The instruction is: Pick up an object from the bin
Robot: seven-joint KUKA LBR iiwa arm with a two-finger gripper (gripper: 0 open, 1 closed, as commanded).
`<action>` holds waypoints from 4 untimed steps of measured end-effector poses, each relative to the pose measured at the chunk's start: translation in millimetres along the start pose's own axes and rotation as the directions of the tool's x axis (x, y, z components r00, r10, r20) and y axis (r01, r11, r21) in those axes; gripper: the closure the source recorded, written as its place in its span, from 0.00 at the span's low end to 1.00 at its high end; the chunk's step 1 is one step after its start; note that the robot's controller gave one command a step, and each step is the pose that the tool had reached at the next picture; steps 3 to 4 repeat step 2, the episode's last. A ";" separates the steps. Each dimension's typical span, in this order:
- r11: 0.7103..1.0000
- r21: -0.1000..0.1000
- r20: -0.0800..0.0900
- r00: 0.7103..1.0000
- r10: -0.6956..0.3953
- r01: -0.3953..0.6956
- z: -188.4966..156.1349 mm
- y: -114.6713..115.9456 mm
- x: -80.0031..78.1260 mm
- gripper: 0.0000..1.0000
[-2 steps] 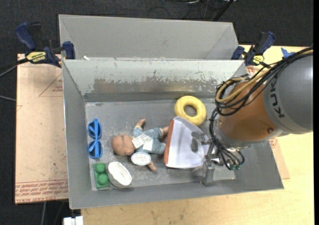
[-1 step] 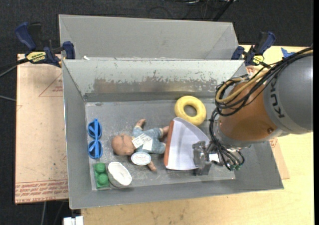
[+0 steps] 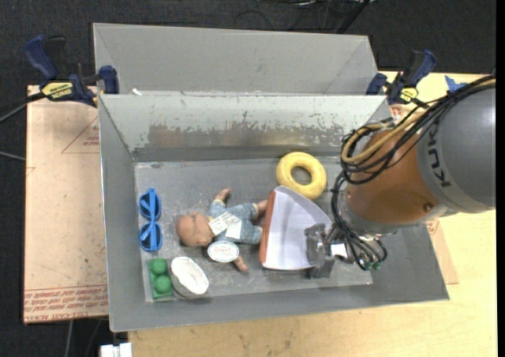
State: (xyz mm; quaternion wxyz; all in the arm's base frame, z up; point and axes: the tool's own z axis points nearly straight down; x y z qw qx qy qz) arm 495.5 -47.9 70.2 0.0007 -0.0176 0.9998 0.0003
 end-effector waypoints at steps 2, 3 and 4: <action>0.986 -0.001 0.002 0.986 -0.169 0.169 -25.7 -13.7 -21.0 0.00; 0.986 -0.001 0.002 0.986 -0.169 0.169 -25.7 -13.7 -21.0 0.00; 0.986 -0.001 0.002 0.986 -0.169 0.169 -25.7 -13.7 -21.0 0.00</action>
Offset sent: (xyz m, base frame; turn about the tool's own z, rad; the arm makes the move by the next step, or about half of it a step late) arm 0.0000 0.0000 0.0000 0.0000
